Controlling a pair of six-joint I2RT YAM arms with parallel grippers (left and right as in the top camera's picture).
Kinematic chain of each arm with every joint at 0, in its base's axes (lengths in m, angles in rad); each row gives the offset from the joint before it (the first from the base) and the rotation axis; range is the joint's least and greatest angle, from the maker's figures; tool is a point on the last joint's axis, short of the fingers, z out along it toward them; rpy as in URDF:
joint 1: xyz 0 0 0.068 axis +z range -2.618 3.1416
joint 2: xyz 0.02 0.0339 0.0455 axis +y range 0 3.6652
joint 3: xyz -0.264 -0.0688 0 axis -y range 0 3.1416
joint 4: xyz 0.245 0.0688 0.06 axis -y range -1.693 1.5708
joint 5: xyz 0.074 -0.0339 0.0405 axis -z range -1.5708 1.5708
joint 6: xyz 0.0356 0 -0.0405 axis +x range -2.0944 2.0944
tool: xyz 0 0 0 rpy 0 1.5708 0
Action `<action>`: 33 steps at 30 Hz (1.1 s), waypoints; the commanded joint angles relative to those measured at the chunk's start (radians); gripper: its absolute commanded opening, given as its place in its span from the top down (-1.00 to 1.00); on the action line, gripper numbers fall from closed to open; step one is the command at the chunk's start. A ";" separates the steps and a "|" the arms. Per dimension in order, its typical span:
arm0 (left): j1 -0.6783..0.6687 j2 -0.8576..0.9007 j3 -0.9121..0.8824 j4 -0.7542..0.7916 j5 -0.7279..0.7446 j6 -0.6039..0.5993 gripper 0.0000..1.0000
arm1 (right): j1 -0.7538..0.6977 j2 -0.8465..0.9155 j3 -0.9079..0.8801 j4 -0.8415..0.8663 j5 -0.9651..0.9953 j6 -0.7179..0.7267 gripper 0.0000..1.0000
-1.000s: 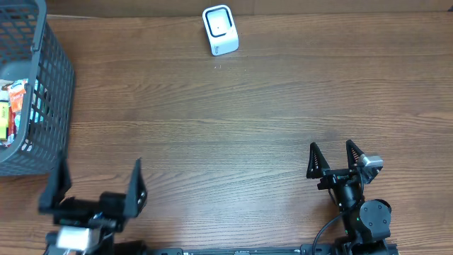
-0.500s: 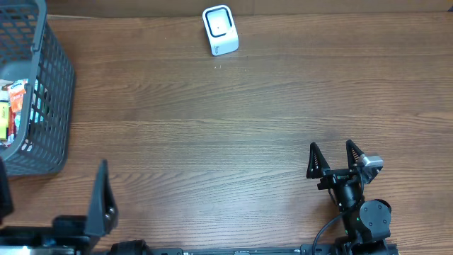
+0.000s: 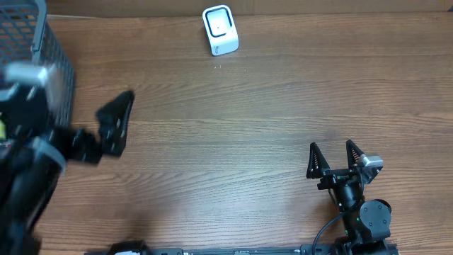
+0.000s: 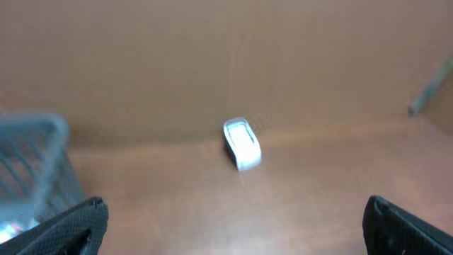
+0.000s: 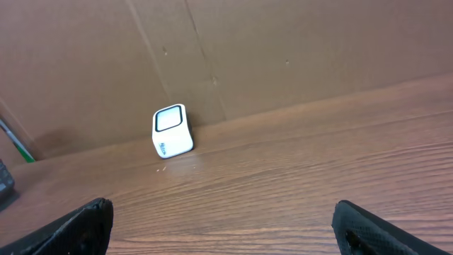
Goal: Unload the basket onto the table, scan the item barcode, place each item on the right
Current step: 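Move the left gripper over the grey basket and reach inside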
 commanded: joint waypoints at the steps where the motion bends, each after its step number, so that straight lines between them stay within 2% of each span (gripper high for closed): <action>1: -0.006 0.119 0.026 -0.035 0.052 0.016 -0.99 | -0.007 -0.009 -0.010 0.003 0.006 -0.003 -1.00; 6: -0.006 0.235 0.026 -0.096 0.044 0.029 -1.00 | -0.007 -0.009 -0.010 0.003 0.006 -0.003 -1.00; 9: -0.006 0.291 0.026 -0.089 -0.021 0.051 -1.00 | -0.007 -0.009 -0.010 0.003 0.006 -0.003 -1.00; 15: 0.037 0.316 0.026 0.053 -0.299 0.003 -1.00 | -0.007 -0.009 -0.010 0.003 0.006 -0.003 -1.00; 22: 0.195 0.341 0.026 0.203 -0.424 0.011 -0.99 | -0.007 -0.009 -0.010 0.003 0.006 -0.003 -1.00; 33: 0.442 0.533 0.026 0.220 -0.384 0.122 -0.99 | -0.007 -0.009 -0.010 0.003 0.006 -0.003 -1.00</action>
